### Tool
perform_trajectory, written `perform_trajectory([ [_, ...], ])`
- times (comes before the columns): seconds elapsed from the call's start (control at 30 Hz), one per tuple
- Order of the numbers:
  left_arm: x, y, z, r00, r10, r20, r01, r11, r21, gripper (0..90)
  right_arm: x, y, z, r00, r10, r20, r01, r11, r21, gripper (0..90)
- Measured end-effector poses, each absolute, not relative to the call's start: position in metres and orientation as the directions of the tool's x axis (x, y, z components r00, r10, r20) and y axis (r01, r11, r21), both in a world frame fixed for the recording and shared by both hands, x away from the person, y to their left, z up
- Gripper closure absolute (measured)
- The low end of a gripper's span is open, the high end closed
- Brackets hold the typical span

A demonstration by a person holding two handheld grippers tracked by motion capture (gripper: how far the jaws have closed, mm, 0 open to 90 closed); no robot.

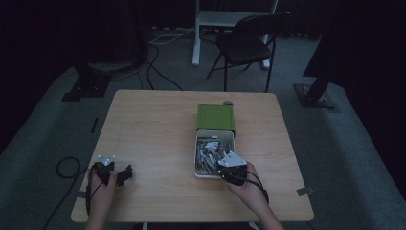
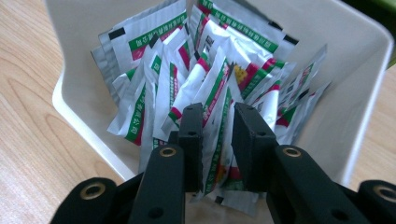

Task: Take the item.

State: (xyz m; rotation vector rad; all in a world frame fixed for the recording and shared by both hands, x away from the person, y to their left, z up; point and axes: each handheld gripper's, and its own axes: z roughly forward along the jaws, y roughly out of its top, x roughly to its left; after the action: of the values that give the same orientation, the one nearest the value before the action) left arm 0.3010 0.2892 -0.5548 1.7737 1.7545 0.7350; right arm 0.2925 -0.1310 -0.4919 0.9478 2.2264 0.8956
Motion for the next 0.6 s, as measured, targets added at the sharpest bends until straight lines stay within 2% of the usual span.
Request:
perform_trajectory([
  [0.2, 0.301, 0.2892, -0.5548, 0.006, 1.0, 0.011, 0.709, -0.012, 0.705, 9.5, 0.2938, -0.1275, -0.4937, -0.586, 0.778, -0.228, 0.413, 0.528, 0.742, 76.8],
  [0.43, 0.301, 0.2892, -0.5548, 0.006, 1.0, 0.011, 0.708, -0.012, 0.706, 9.5, 0.2953, -0.1289, -0.4931, -0.572, 0.786, -0.235, 0.422, 0.527, 0.738, 89.4],
  [0.6, 0.301, 0.2893, -0.5547, 0.007, 1.0, 0.011, 0.709, -0.013, 0.705, 9.5, 0.2959, -0.13, -0.4907, -0.566, 0.798, -0.208, 0.442, 0.507, 0.74, 90.0],
])
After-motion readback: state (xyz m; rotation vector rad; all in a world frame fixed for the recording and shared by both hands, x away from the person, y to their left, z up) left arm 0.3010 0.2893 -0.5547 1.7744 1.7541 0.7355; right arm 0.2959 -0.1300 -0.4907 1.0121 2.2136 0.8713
